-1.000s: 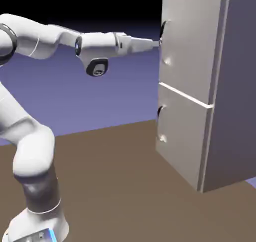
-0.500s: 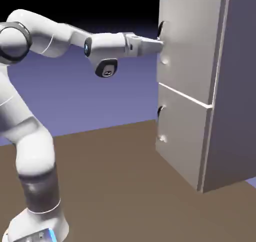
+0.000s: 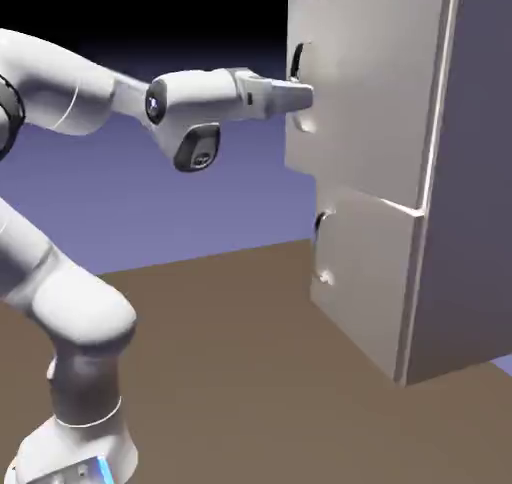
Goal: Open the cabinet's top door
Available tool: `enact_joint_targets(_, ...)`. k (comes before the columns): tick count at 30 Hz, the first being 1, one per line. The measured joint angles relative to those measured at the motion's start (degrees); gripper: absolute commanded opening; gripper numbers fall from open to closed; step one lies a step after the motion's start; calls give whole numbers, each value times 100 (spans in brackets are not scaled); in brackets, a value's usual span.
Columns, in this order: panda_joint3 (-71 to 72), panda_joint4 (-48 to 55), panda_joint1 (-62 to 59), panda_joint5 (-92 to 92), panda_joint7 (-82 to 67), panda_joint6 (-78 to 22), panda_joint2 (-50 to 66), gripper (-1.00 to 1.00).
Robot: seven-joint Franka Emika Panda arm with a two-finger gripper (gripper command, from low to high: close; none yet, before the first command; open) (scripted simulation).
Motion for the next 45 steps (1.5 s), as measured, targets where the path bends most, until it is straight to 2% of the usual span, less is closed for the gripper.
enact_joint_targets(6,-1102,-539,936,-728,-333,-646,-1214,-100)
enact_joint_targets(12,-1825,-857,1381,-1120,-832,-1595,-2460,-100)
enact_joint_targets(23,-2926,-865,1499,-1482,-1766,-4142,-4584,-100)
enact_joint_targets(34,-3935,-8,1531,-1634,-2401,-6884,-5716,-100)
enact_joint_targets(45,-4684,1723,2238,-1683,-2717,-9626,-6034,-100)
